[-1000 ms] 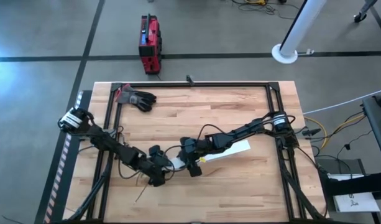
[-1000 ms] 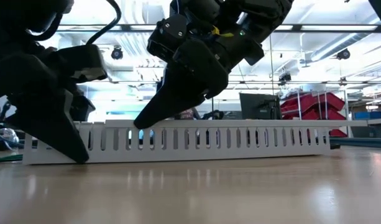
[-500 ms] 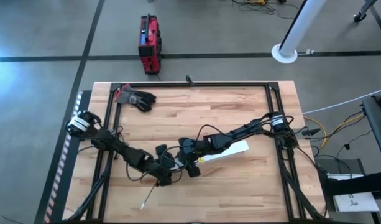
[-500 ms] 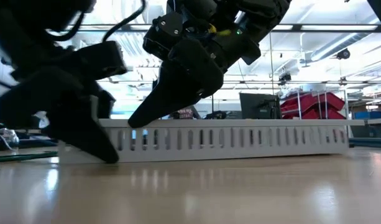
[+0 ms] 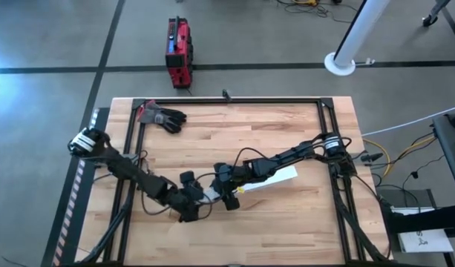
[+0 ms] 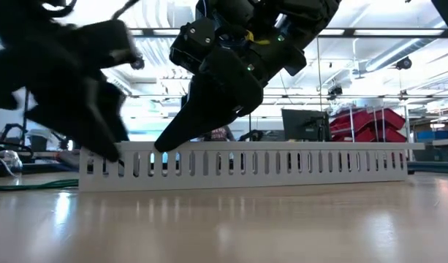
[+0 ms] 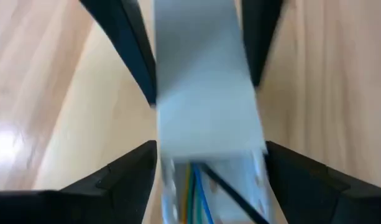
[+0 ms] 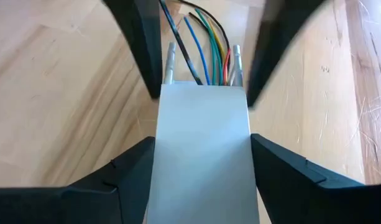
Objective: Ziptie cables
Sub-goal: Close the white cable duct using the white cable duct cover
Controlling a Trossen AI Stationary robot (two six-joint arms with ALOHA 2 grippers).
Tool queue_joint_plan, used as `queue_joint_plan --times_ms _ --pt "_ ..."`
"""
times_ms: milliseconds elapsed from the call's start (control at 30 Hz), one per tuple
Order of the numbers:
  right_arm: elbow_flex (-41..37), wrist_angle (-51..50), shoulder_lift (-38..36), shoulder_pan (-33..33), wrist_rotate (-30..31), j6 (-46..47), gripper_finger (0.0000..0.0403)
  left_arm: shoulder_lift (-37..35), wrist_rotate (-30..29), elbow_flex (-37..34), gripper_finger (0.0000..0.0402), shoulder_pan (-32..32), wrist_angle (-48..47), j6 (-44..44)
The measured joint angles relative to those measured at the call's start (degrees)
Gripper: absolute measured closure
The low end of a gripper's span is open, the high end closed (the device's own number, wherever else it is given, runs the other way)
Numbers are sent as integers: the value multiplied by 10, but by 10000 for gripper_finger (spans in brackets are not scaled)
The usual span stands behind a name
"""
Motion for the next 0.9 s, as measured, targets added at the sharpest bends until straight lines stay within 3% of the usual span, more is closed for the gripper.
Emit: queue_joint_plan --times_ms 167,433,900 --pt "0 -3 0 0 1 0 180 5 -2 -21 140 -26 -7 -41" --pt "-1 -14 -2 0 0 2 176 85 -29 -68 170 -29 131 -54" --pt "-5 23 0 -1 -46 -3 179 103 -62 -60 182 -30 128 -63"
